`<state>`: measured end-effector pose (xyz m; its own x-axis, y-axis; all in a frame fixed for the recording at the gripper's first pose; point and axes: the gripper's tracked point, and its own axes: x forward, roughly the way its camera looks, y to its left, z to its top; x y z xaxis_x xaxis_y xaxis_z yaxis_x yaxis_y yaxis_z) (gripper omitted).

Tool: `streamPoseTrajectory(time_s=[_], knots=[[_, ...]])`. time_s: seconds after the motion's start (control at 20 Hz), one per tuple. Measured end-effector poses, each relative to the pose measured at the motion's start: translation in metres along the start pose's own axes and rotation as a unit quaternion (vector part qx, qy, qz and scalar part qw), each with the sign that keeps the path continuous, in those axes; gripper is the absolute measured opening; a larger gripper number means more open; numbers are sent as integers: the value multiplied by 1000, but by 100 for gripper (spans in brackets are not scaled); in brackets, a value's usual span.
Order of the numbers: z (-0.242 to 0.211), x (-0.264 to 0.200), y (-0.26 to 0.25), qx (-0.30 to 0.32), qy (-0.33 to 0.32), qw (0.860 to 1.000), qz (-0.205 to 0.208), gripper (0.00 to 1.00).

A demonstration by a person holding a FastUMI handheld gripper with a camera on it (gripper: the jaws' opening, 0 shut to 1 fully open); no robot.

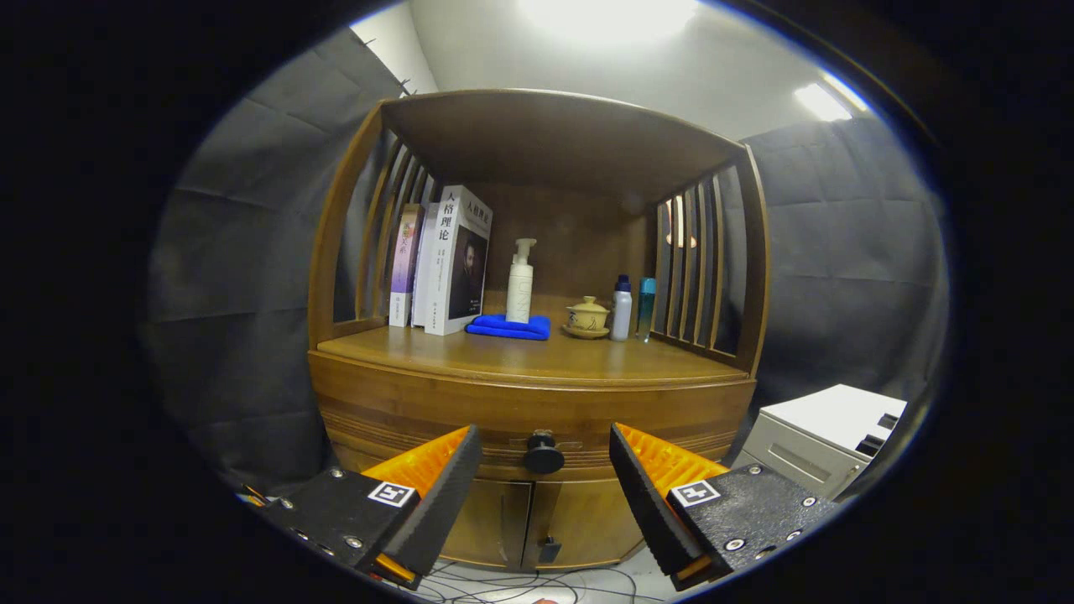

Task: Pull open the drawer, take out the items inside it, and place them on the countertop above the cabinet.

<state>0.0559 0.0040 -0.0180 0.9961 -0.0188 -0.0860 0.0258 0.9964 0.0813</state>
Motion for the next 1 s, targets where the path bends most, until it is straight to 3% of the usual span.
streamPoseTrajectory(time_s=[0.45, 0.9, 1.0], knots=[[-45, 38, -11, 17, 58, 998, -12, 95], [-68, 76, 0, 12, 92, 996, 7, 95], [-71, 81, 6, 16, 98, 995, 14, 91]])
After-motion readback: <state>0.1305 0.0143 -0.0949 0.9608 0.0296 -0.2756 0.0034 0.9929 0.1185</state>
